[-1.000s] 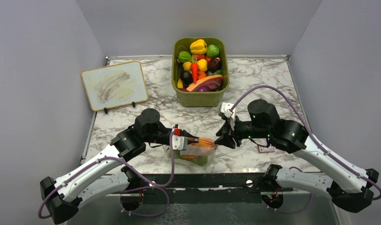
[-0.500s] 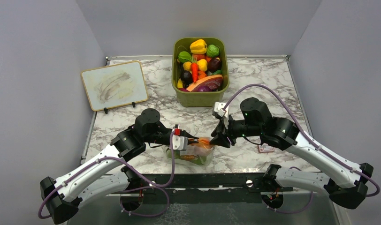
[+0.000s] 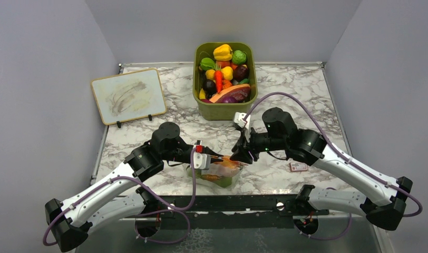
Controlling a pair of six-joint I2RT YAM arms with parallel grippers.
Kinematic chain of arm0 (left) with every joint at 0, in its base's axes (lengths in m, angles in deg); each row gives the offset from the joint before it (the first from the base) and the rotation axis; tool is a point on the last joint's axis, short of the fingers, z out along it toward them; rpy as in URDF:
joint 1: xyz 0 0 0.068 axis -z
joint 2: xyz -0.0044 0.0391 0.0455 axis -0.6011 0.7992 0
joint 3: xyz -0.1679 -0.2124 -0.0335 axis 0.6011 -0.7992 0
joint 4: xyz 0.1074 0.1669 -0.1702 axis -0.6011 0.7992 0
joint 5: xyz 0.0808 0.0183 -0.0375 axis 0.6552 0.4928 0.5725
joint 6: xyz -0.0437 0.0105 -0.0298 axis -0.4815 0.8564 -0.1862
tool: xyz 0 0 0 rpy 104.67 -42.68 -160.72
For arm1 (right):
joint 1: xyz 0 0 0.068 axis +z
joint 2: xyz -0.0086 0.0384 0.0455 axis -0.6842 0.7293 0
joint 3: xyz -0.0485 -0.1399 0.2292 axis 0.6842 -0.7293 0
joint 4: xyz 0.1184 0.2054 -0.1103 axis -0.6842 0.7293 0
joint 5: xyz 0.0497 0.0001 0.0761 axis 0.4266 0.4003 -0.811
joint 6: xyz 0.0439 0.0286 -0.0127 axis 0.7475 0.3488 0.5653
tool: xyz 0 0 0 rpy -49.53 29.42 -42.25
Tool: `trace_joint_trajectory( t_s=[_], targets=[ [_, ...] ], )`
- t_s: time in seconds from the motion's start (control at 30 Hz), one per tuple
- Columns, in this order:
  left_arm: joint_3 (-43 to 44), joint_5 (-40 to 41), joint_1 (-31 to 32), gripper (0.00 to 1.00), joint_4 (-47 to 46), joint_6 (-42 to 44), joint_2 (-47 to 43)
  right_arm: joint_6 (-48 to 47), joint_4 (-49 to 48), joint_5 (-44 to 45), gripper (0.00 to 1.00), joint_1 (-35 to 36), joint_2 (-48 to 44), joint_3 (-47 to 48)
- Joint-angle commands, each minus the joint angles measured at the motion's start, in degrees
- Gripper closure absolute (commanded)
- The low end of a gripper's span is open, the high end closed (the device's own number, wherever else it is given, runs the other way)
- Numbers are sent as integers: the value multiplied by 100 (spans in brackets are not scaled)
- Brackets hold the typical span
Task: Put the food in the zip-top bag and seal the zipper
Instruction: Adjust the zipper food storage bag at the center of the board.
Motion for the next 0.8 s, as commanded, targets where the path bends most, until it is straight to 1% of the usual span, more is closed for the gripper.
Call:
trace_joint_trajectory(
  t_s=[0.0,0.07,0.13,0.17,0.23,0.27,0.33,0.37,0.4,0.43,0.5,0.53,0.57,0.63,0.7,0.77],
  targets=[
    [120,-110,21,100,-367,92,-101,311,-311,455,64,3,-334,59],
    [51,116,20,100,-449,-33,-162,468,-385,844,64,-2,-553,150],
    [-30,376,21,100,-640,-205,-240,510,-463,922,64,-2,-744,191],
    [-34,456,21,100,-691,-232,-259,515,-532,826,64,2,-817,164],
    [125,539,15,100,-713,-265,-247,398,-604,360,64,3,-927,74],
    [270,582,17,100,-762,-349,-248,403,-624,355,62,3,-986,79],
    [673,665,21,100,-808,-545,-295,700,-735,684,56,3,-1153,252],
    [711,781,21,100,-879,-596,-350,871,-879,799,49,1,-1300,328],
    [619,1003,21,100,-963,-597,-396,1081,-1067,986,46,3,-1464,352],
    [516,1303,21,100,-981,-617,-406,1278,-1338,1211,46,3,-1669,274],
    [334,1388,22,100,-964,-733,-392,1624,-1831,1793,50,1,-1987,-86],
    [224,1389,21,100,-1116,-929,-433,1654,-1884,1923,53,3,-2063,-227],
    [101,1445,20,100,-1343,-1143,-491,1583,-1795,1992,54,3,-2054,-311],
    [-30,1480,20,100,-1671,-1382,-660,1341,-1485,1833,54,2,-2002,-383],
    [30,1476,21,100,-1682,-1489,-749,1296,-1268,1837,51,2,-2035,-545],
    [130,1350,21,100,-1556,-1462,-784,1264,-1161,1959,44,3,-2137,-756]
  ],
)
